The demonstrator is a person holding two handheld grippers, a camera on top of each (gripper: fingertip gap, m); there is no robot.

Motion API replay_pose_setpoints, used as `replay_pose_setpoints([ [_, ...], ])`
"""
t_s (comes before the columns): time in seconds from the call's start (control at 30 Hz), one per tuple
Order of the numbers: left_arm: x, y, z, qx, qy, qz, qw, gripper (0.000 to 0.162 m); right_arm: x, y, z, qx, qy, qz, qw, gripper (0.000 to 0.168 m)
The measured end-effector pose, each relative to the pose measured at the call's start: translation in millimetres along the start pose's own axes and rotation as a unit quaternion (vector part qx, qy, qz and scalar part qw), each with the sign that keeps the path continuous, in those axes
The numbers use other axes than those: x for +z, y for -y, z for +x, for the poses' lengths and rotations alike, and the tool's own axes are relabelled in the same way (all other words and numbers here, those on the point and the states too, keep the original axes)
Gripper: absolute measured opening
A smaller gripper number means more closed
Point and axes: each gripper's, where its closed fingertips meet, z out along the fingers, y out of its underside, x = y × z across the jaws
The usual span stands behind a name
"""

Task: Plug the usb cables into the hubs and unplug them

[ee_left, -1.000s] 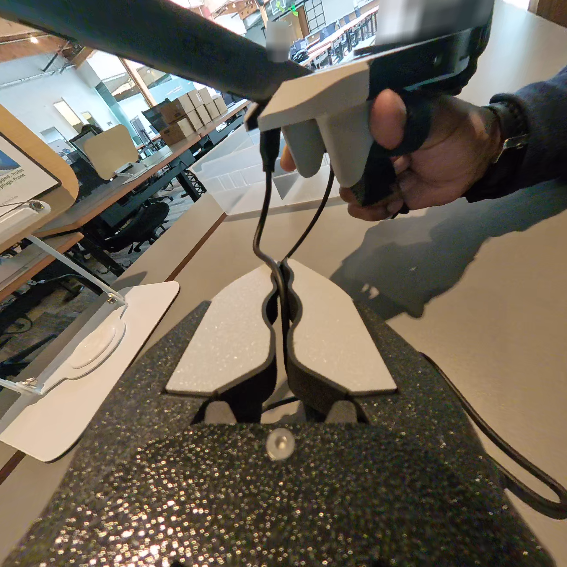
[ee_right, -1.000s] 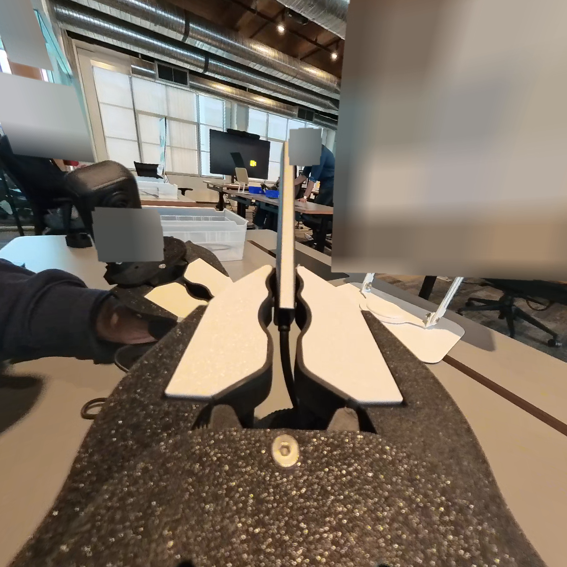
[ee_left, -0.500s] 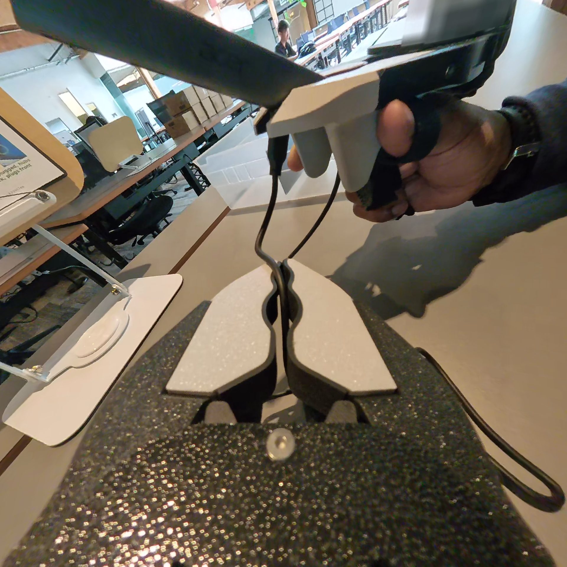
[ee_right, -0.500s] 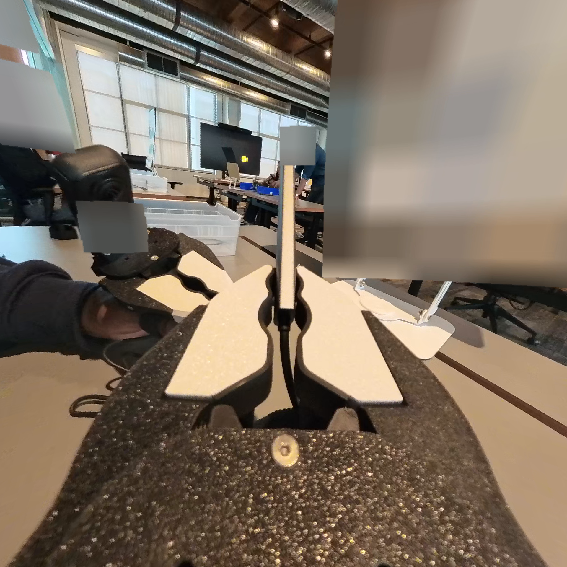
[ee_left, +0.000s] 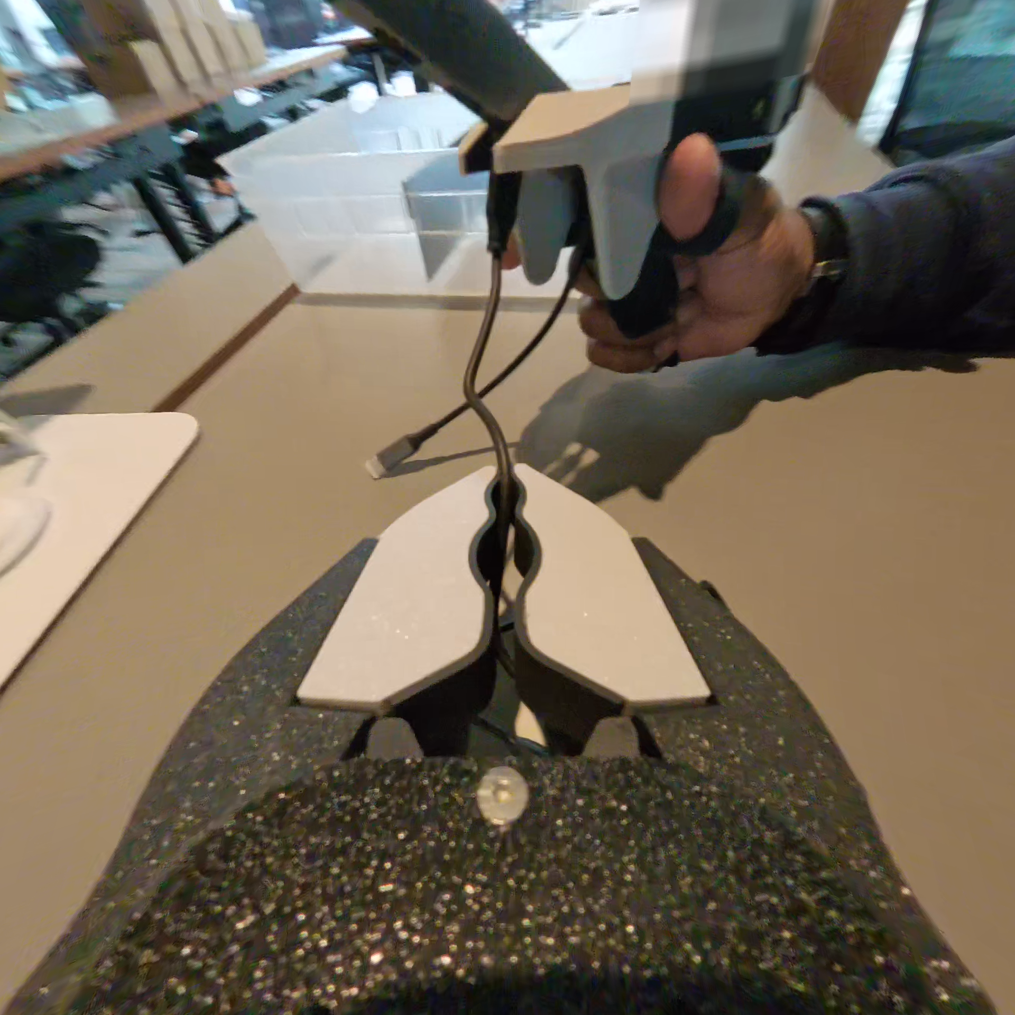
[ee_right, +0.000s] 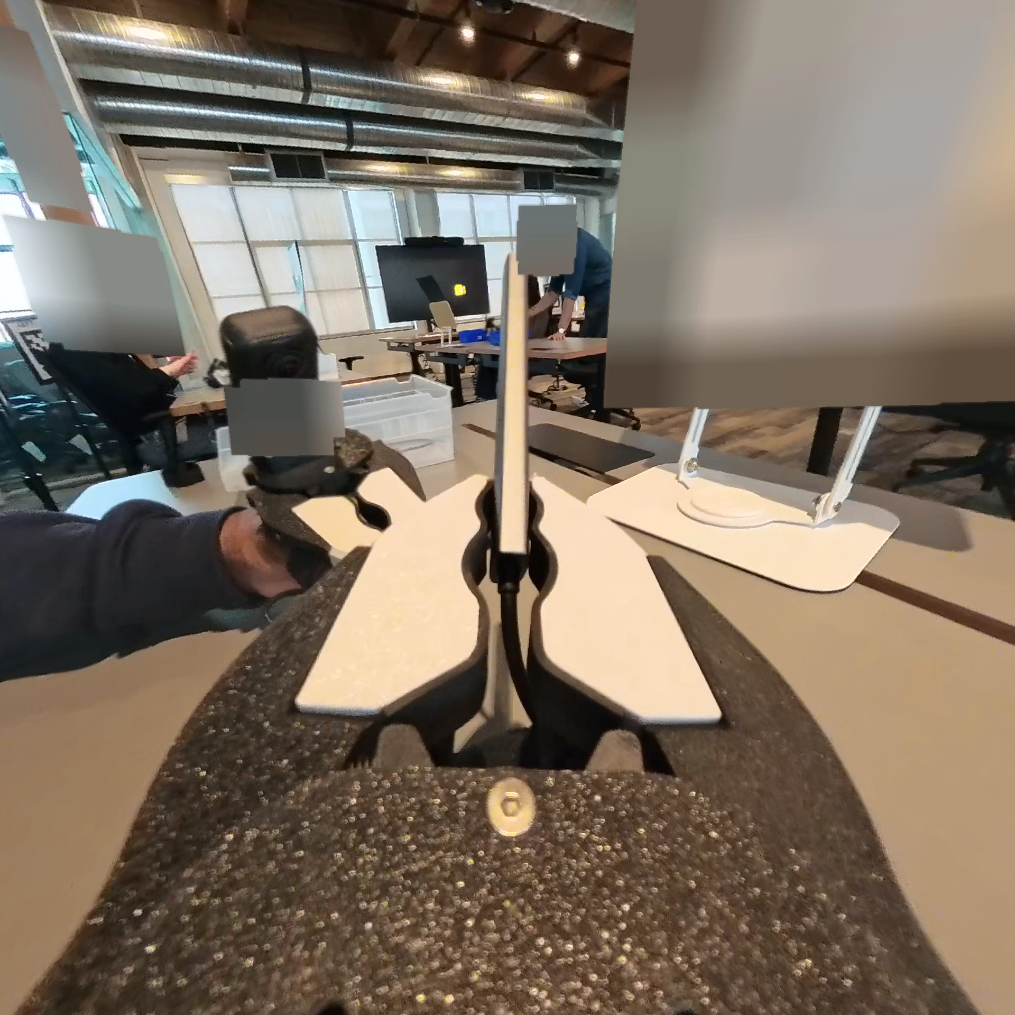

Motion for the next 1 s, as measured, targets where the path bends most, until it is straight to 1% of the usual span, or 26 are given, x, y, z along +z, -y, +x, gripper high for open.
replay_pose_setpoints([
  [0.07, -0.6, -3.2, 12.3, -0.018, -0.062, -0.013, 0.998, 0.0, 0.7, -3.5, 1.1, 0.014, 0.005, -0.004, 1.0, 0.009],
  [0.1, -0.3, -7.9, 16.0, -0.022, -0.079, -0.029, 0.996, 0.0, 1.0, -4.8, 1.4, 0.021, 0.007, -0.005, 1.0, 0.009],
  [0.17, 0.6, -16.1, 18.0, -0.019, -0.084, -0.056, 0.995, 0.0, 1.3, -6.8, 2.1, 0.028, 0.009, -0.006, 1.0, 0.009],
  [0.23, 1.2, -19.6, 23.1, -0.019, -0.099, -0.069, 0.993, 0.0, 1.6, -8.6, 2.6, 0.033, 0.01, -0.008, 0.999, 0.009],
  [0.3, 2.4, -22.3, 22.9, -0.022, -0.097, -0.079, 0.992, 0.0, 2.2, -10.7, 3.0, 0.038, 0.011, -0.01, 0.999, 0.009],
  [0.47, 0.6, -24.4, 22.3, -0.057, -0.109, -0.085, 0.989, 0.0, 3.7, -17.1, 5.3, 0.051, 0.011, -0.017, 0.998, 0.009],
  [0.57, -5.9, -21.2, 23.2, -0.092, -0.133, -0.071, 0.984, 0.0, 4.5, -18.5, 3.6, 0.05, 0.014, -0.02, 0.998, 0.009],
  [0.6, -7.8, -19.5, 22.0, -0.104, -0.136, -0.064, 0.983, 0.023, 4.9, -18.9, 3.2, 0.05, 0.014, -0.021, 0.998, 0.009],
  [0.63, -9.4, -19.3, 19.8, -0.116, -0.134, -0.061, 0.982, 0.042, 5.1, -19.4, 3.6, 0.05, 0.012, -0.022, 0.998, 0.009],
  [0.67, -12.2, -19.1, 19.8, -0.125, -0.14, -0.058, 0.981, 0.047, 5.2, -19.7, 4.4, 0.052, 0.011, -0.023, 0.998, 0.009],
  [0.73, -17.2, -16.6, 18.7, -0.138, -0.149, -0.045, 0.978, 0.054, 4.5, -19.0, 5.9, 0.058, 0.01, -0.02, 0.998, 0.009],
  [0.87, -19.3, -5.4, -1.2, -0.134, -0.091, -0.002, 0.987, 0.055, 3.4, -17.4, 8.2, 0.068, 0.009, -0.015, 0.998, 0.009],
  [1.0, -17.8, 17.3, -14.3, -0.119, -0.032, 0.054, 0.991, 0.054, 4.5, -18.0, 5.4, 0.067, 0.016, -0.017, 0.998, 0.009],
])
